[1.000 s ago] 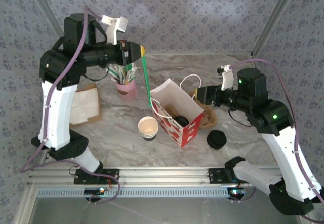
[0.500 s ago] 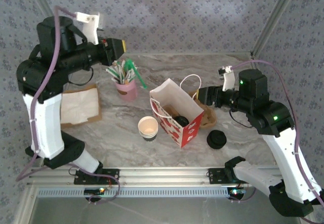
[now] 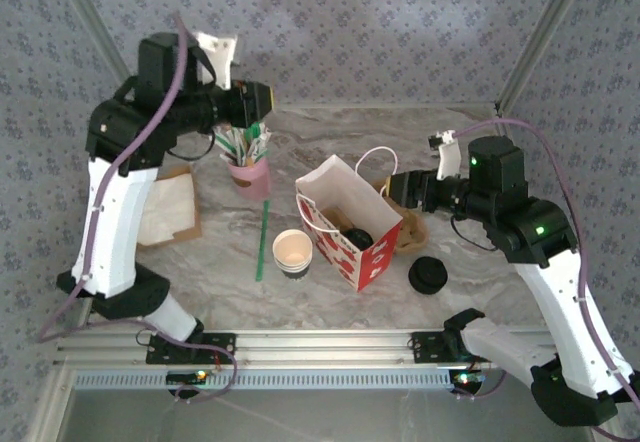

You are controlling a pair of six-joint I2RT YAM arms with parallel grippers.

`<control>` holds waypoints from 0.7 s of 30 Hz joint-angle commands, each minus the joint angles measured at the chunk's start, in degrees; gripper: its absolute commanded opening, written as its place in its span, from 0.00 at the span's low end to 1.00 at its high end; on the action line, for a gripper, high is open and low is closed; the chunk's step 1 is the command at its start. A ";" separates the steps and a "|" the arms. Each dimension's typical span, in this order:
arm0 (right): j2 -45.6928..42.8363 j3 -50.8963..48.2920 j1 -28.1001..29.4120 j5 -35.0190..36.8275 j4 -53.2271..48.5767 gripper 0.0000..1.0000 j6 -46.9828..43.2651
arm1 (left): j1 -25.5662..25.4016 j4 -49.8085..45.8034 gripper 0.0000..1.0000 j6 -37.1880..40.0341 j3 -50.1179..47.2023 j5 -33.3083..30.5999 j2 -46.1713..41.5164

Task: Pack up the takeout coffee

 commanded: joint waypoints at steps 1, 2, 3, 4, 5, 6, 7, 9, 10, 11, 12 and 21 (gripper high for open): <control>0.20 -0.64 -0.50 -1.83 1.04 0.55 -0.03 | -0.23 6.44 0.48 -3.63 -18.29 -5.80 -8.99; 0.45 -0.39 -0.46 -1.91 0.68 0.56 -0.21 | -0.19 7.25 0.52 -4.28 -23.47 -7.37 -11.12; 0.74 -0.09 -0.47 -1.97 0.37 0.56 -0.41 | -0.02 7.11 0.53 -5.07 -28.30 -9.41 -12.99; 1.21 0.29 -0.45 -2.16 0.12 0.56 -0.59 | 0.24 6.79 0.55 -5.79 -31.97 -10.93 -14.61; 1.45 0.58 -0.47 -2.27 -0.04 0.56 -0.68 | 0.51 6.71 0.56 -6.27 -34.85 -11.81 -15.82; 1.66 0.91 -0.46 -2.41 -0.23 0.56 -0.82 | 0.79 6.60 0.58 -7.01 -38.02 -12.82 -16.97; 1.80 0.97 -0.49 -2.53 -0.29 0.56 -0.93 | 1.16 6.76 0.60 -7.71 -41.08 -13.16 -17.96; 1.95 0.91 -0.51 -2.62 -0.50 0.57 -1.20 | 1.76 6.78 0.62 -8.74 -46.02 -13.39 -18.85; 1.97 0.59 -0.45 -2.69 -0.72 0.57 -1.38 | 2.06 6.91 0.63 -9.34 -48.50 -13.35 -18.88; 1.97 0.37 -0.48 -2.62 -0.78 0.57 -1.51 | 2.53 7.26 0.63 -9.74 -50.36 -12.51 -18.53; 1.96 -0.06 -0.52 -2.62 -0.92 0.59 -1.55 | 2.77 8.01 0.63 -10.20 -52.83 -11.93 -17.86; 1.51 -1.17 -0.49 -2.96 -2.08 0.62 -1.91 | 1.35 15.70 0.56 -14.35 -63.12 -11.91 -5.31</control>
